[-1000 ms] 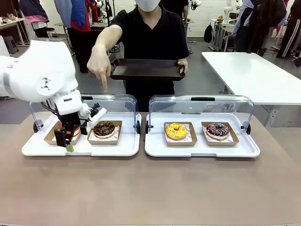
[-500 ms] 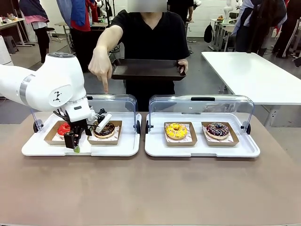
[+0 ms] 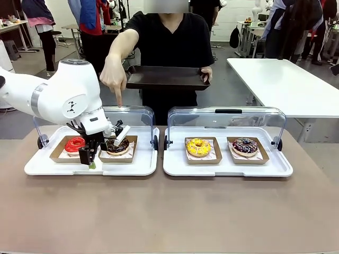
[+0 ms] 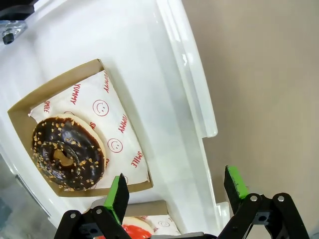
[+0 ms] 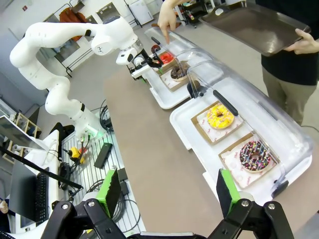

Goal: Provide the desired donut to the person.
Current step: Pick up and lift the Paper togo box containing the Donut pointed at by the person.

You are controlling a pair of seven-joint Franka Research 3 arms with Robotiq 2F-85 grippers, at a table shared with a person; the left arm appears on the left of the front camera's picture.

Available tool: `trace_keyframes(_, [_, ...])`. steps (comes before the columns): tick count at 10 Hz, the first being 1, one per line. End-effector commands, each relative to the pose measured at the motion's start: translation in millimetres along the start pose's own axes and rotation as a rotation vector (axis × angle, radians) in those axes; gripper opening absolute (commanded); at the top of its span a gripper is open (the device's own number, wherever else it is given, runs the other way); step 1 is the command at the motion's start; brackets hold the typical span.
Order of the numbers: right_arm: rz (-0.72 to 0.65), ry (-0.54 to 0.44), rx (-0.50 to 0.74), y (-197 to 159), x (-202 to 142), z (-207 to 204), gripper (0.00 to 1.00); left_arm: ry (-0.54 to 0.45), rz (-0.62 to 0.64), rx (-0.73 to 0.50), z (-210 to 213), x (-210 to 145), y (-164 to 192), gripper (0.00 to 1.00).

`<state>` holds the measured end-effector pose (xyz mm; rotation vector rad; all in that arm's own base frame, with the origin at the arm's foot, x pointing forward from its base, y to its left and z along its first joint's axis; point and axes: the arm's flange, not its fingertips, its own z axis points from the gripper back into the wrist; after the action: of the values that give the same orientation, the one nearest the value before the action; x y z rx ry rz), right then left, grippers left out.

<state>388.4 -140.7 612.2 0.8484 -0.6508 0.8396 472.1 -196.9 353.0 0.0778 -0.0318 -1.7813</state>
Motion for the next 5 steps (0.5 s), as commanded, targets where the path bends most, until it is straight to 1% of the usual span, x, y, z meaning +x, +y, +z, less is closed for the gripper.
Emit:
trace_keyframes(1, [0.0, -0.015, -0.005, -1.6, 0.3, -0.6, 1.0, -0.012, 0.055, -0.021, -2.1, -0.2, 7.6, 1.0])
trace_keyframes(3, [0.0, -0.015, -0.005, -1.6, 0.3, -0.6, 1.0, -0.022, 0.104, -0.021, -5.2, -2.8, 10.1, 1.0])
trace_keyframes(5, [0.0, -0.015, -0.005, -1.6, 0.3, -0.6, 1.0, -0.035, 0.12, -0.019, -8.6, -3.6, 11.8, 1.0])
